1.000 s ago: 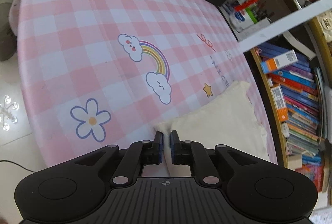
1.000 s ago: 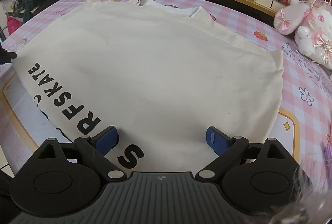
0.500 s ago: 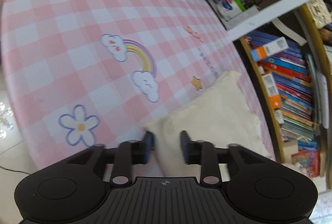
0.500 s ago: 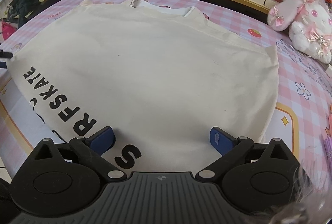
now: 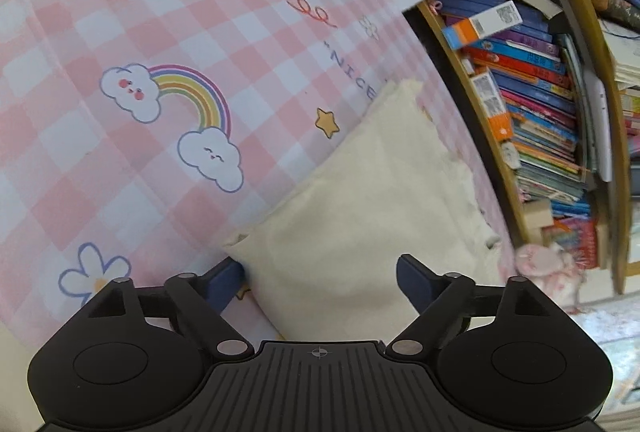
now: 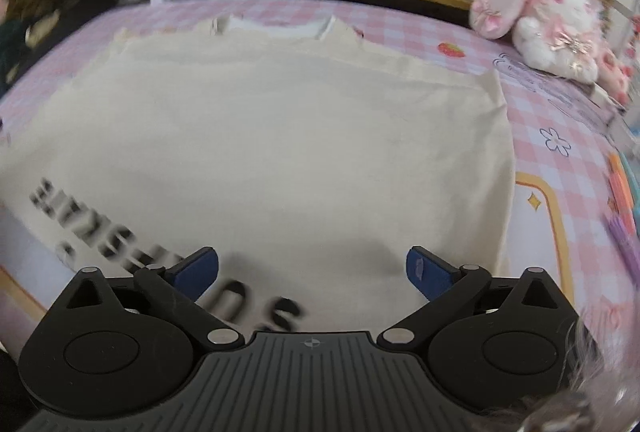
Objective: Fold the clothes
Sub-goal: 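Release the folded T-shirt and withdraw the left tool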
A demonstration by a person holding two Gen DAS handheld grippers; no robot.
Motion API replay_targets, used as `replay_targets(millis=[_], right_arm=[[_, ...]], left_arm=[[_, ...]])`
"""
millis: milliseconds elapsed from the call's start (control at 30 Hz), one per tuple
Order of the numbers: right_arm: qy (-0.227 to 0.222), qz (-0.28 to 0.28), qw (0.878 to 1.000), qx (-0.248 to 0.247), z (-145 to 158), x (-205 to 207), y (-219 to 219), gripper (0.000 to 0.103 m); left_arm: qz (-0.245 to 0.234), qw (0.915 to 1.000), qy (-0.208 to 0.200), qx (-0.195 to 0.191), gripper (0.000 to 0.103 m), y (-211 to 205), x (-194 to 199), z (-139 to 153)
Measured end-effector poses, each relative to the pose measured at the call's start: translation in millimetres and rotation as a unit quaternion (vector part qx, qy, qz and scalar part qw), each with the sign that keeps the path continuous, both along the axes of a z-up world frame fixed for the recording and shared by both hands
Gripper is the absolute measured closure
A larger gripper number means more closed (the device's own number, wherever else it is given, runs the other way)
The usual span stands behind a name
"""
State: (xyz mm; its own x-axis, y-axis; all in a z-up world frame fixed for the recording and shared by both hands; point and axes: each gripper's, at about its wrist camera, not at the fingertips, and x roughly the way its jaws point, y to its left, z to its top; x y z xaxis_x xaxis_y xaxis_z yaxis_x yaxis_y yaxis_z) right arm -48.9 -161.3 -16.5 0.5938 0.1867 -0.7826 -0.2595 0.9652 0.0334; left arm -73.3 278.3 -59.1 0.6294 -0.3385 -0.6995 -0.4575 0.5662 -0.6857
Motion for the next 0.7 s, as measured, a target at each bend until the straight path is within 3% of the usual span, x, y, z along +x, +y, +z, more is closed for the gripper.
replay_targets(millis=[167, 367, 567, 700], right_arm=[[-0.035, 0.007, 0.999, -0.011, 12.9, -19.4, 51.7, 0.002], [-0.064, 0.084, 0.993, -0.049, 24.0, -30.0, 127.9, 0.002], [-0.065, 0.127, 0.99, -0.023, 35.0, -15.9, 195.2, 0.002], [-0.036, 0.175, 0.984, -0.011, 33.3, -10.2, 235.9, 0.007]], left_arm=[[-0.038, 0.9986, 0.008, -0.035, 0.014, 12.1, 7.0, -2.4], [-0.075, 0.9939, 0.021, -0.079, 0.013, 26.8, 15.4, -9.7], [-0.096, 0.9876, 0.015, -0.124, 0.011, 38.3, 22.1, -19.2], [-0.118, 0.984, 0.001, -0.134, 0.008, 40.3, 25.5, -21.6]])
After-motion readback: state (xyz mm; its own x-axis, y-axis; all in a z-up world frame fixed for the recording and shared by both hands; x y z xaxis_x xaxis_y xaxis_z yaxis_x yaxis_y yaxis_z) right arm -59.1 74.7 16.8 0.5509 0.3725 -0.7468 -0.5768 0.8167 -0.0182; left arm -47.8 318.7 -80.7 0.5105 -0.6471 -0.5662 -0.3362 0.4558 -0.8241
